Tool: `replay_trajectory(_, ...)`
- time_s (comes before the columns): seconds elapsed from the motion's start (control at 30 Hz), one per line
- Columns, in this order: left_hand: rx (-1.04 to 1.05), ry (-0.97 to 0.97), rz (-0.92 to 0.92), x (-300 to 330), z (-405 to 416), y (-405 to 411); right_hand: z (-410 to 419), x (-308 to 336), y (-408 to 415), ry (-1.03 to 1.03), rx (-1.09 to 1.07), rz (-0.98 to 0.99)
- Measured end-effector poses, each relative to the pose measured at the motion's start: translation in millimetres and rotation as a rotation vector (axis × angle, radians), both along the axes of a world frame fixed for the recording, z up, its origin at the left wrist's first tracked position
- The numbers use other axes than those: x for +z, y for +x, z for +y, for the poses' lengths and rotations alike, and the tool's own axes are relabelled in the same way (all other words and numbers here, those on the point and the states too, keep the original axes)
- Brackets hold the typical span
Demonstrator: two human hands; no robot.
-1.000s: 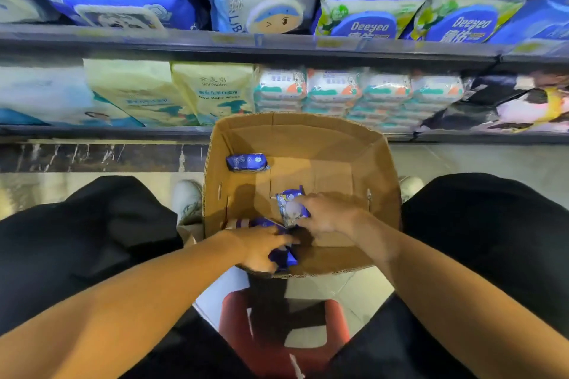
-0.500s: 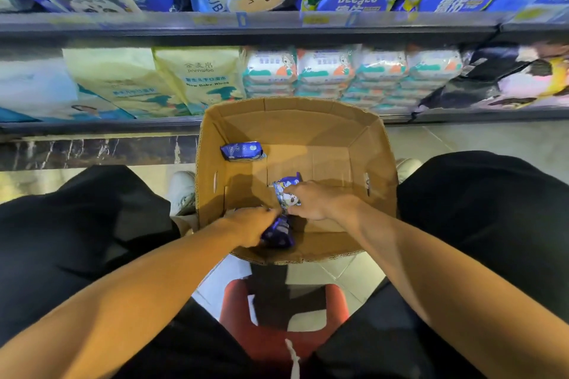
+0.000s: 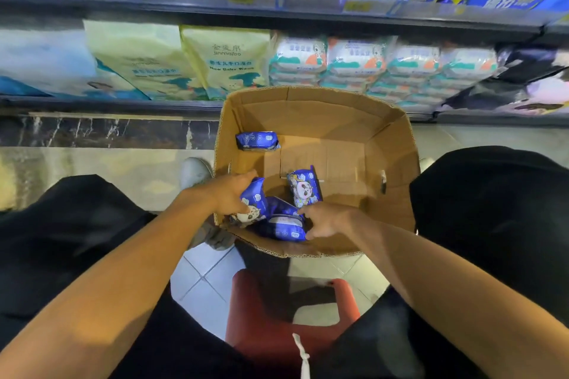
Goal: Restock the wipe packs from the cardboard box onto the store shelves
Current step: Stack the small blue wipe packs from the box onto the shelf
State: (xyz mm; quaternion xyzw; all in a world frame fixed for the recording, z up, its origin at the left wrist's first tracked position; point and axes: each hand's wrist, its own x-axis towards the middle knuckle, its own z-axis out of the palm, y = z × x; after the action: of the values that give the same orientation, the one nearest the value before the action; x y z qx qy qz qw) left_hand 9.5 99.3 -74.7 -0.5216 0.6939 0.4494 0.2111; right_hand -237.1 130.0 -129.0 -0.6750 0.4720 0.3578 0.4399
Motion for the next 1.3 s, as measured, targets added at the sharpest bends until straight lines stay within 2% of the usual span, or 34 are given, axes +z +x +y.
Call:
replay_trajectory(0.33,0.061,-0.014,0.055,-13,-13,-7,22,-56,12,-0.051,-0.06,0.0)
replay_trajectory(0.5,0.075,-0.03,0.075,-10,-19,-11,22,-72,21,-0.121,0.001,0.022)
replay_trajectory(0.6,0.078,-0.043,0.084,-9,-20,-13,14,-72,20,-0.091,-0.036,-0.004)
replay_trajectory(0.8,0.098,-0.103,0.125,-7,-13,-13,-7,-56,12,0.104,-0.159,0.003)
replay_trajectory(0.97,0.165,-0.075,0.148,-10,-5,-11,12,-62,11,0.159,-0.25,-0.05)
replay_trajectory(1.13,0.195,-0.076,0.154,-17,-10,-12,21,-70,20,0.142,-0.397,-0.071)
replay_trajectory(1.3,0.233,-0.099,0.134,-23,-10,-15,-5,-67,-1,0.498,-0.824,-0.029)
